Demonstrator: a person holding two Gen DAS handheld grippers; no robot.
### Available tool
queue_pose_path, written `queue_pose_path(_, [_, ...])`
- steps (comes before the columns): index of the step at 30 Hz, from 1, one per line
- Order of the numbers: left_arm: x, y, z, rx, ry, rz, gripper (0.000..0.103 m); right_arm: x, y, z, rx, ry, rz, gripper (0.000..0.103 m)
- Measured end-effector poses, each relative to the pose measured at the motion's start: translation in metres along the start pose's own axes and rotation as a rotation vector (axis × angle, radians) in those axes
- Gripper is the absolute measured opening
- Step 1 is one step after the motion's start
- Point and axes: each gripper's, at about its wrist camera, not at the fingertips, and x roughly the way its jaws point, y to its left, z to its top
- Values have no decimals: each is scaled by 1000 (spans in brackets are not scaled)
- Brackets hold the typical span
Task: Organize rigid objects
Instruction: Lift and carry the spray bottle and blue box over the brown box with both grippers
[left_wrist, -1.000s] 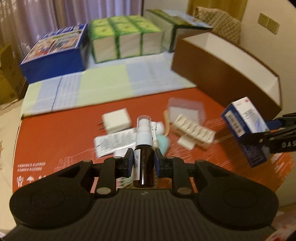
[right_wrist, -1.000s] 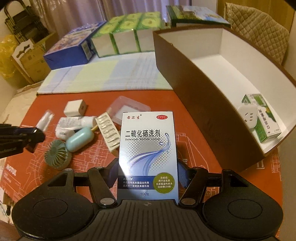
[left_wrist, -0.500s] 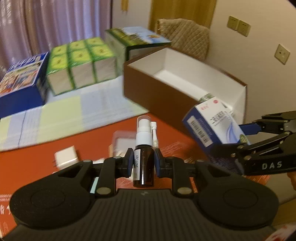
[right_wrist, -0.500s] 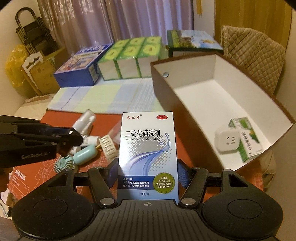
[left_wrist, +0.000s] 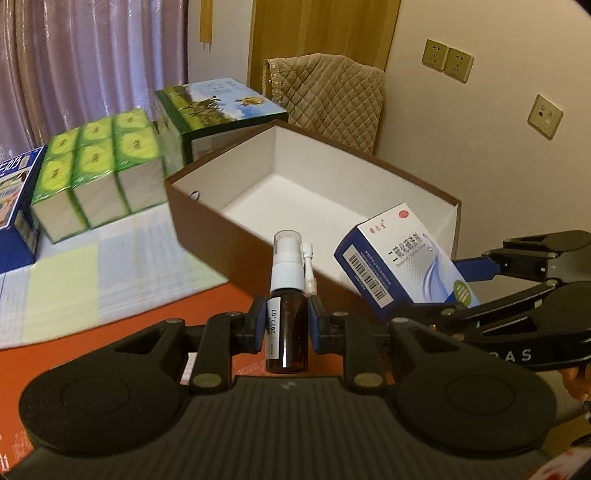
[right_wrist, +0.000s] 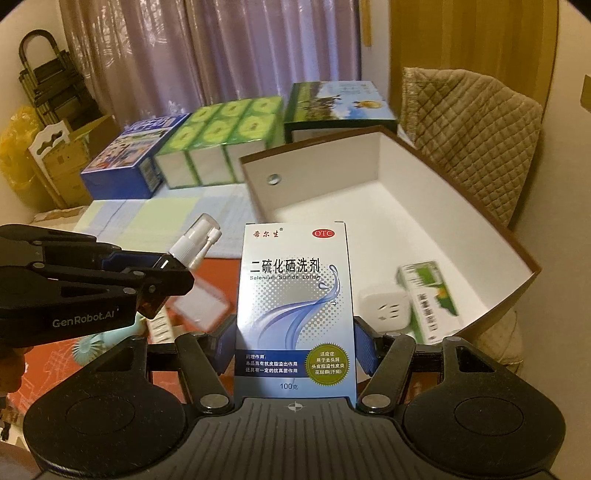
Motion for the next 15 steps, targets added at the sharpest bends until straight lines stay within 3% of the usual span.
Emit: queue_pose_path(15, [77, -26, 65, -34, 9, 15, 19, 46, -74, 50, -7, 7, -24, 60])
